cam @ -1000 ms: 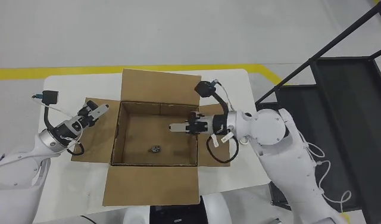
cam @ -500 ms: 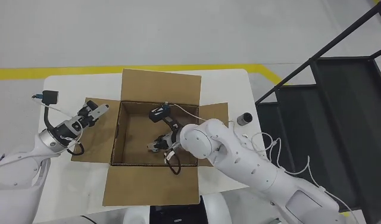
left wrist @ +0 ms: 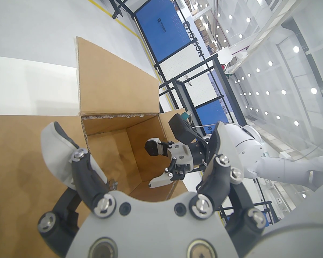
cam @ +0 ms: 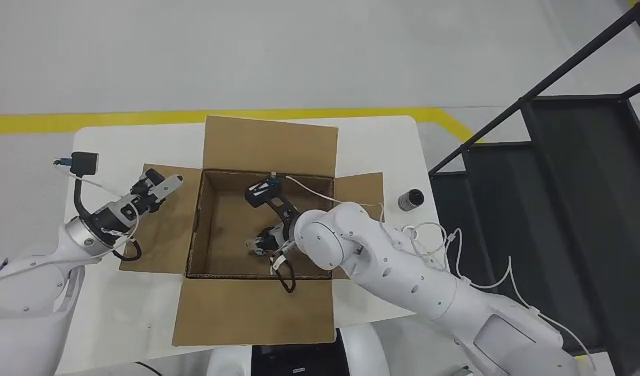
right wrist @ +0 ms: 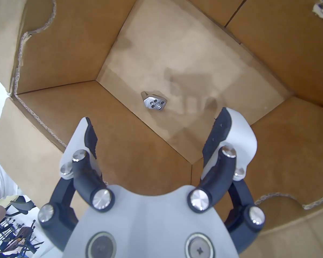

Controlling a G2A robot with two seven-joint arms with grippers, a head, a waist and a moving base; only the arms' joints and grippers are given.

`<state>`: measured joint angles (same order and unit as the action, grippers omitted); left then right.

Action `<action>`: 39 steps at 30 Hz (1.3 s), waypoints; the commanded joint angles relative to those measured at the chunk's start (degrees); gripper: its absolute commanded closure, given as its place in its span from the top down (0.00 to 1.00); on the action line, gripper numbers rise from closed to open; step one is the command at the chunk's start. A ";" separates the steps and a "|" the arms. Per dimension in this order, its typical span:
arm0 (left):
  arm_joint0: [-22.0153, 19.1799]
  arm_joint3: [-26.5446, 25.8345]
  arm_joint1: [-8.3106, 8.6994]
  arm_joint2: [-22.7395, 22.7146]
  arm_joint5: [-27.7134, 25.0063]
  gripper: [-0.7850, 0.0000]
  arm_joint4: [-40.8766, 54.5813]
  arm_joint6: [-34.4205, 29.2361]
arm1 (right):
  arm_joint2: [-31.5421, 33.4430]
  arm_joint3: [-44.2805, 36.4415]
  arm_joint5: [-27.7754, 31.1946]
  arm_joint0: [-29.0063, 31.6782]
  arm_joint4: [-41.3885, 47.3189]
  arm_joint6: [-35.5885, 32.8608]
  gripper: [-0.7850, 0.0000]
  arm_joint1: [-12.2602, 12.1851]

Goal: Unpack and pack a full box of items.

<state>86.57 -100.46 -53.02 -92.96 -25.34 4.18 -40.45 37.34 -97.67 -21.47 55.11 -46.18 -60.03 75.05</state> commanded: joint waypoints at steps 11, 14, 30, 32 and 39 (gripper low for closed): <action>0.00 0.00 0.00 0.00 0.00 1.00 0.00 0.00 | 0.00 0.00 0.00 0.00 0.00 0.00 1.00 0.00; 0.00 0.00 0.00 0.00 0.00 1.00 0.00 0.00 | 0.00 0.00 0.00 0.00 0.00 0.00 1.00 0.00; 0.00 0.00 0.00 0.00 0.00 1.00 0.00 0.00 | -4.78 4.69 -0.71 -2.90 -3.62 0.24 1.00 2.10; 0.00 0.00 0.00 0.00 0.00 1.00 0.00 0.00 | -7.07 6.35 -0.67 -4.61 -3.67 -0.19 1.00 3.38; 0.00 0.00 0.00 0.00 0.00 1.00 0.00 0.00 | -14.85 16.08 1.60 -9.64 -2.44 0.47 1.00 9.04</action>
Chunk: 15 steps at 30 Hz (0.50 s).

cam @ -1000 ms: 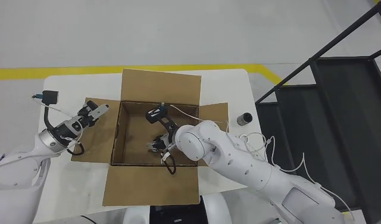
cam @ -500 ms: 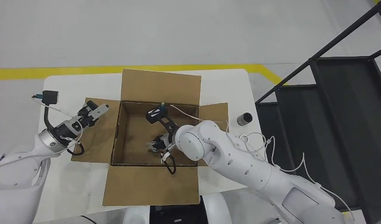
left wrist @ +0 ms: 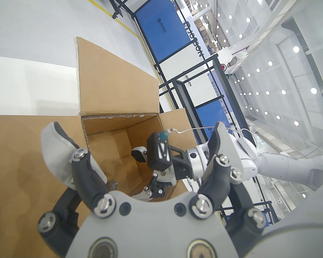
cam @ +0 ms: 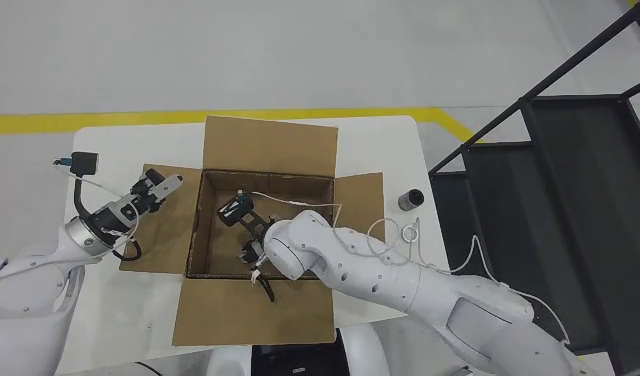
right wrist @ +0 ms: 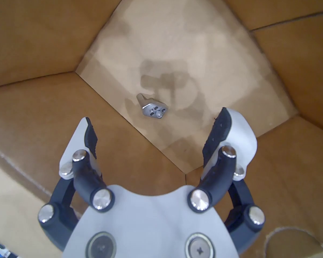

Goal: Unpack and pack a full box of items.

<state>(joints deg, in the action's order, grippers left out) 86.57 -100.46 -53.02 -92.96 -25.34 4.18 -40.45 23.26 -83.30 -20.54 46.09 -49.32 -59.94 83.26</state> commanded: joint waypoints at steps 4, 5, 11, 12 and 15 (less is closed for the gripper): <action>0.00 0.00 0.00 0.00 0.00 1.00 0.00 0.00 | -2.20 6.84 3.86 -2.97 3.67 2.19 1.00 3.77; 0.00 0.00 0.00 0.00 0.00 1.00 0.00 0.00 | -2.39 7.47 4.72 -3.64 3.71 2.30 1.00 4.27; 0.00 0.00 0.00 0.00 0.00 1.00 0.00 0.00 | -2.78 7.63 5.61 -4.78 2.76 1.18 1.00 4.83; 0.00 0.00 0.00 0.00 0.00 1.00 0.00 0.00 | -2.78 7.63 5.61 -4.78 2.76 1.18 1.00 4.83; 0.00 0.00 0.00 0.00 0.00 1.00 0.00 0.00 | -2.78 7.63 5.61 -4.78 2.76 1.18 1.00 4.83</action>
